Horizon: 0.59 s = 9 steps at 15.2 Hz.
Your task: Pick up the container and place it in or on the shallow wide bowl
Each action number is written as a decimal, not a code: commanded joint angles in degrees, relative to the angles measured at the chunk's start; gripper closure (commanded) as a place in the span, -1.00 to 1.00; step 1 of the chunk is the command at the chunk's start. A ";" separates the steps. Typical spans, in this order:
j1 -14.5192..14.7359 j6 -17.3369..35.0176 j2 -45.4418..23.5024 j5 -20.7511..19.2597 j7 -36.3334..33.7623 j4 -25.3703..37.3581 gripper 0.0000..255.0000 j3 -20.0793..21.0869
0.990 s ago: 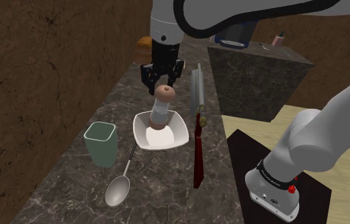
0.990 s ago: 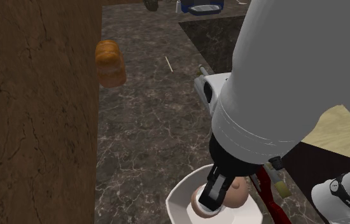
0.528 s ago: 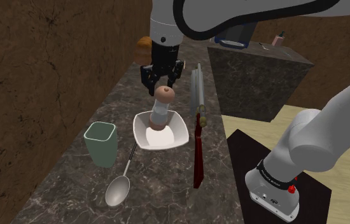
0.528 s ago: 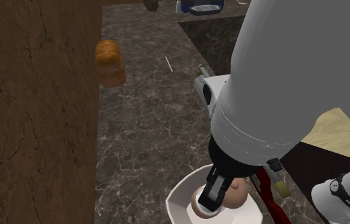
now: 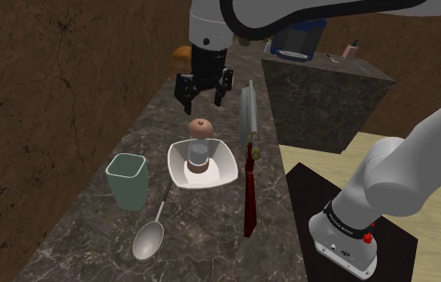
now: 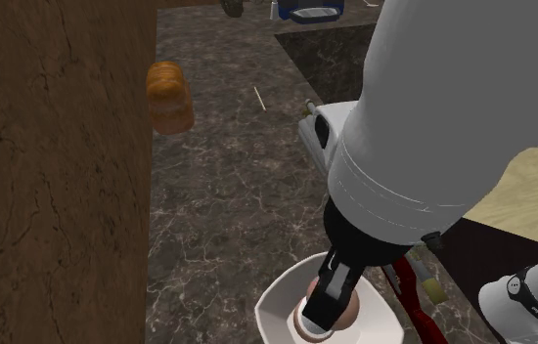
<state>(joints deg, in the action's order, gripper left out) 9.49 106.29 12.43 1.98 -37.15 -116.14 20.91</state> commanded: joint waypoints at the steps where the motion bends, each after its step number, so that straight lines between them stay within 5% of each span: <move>1: -0.04 -3.60 0.16 0.01 0.02 3.40 -1.00 -0.10; 9: -0.05 -5.12 0.15 -0.01 0.01 4.93 -1.00 -0.13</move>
<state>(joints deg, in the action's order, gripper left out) 9.44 101.19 12.58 1.97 -37.14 -111.23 20.78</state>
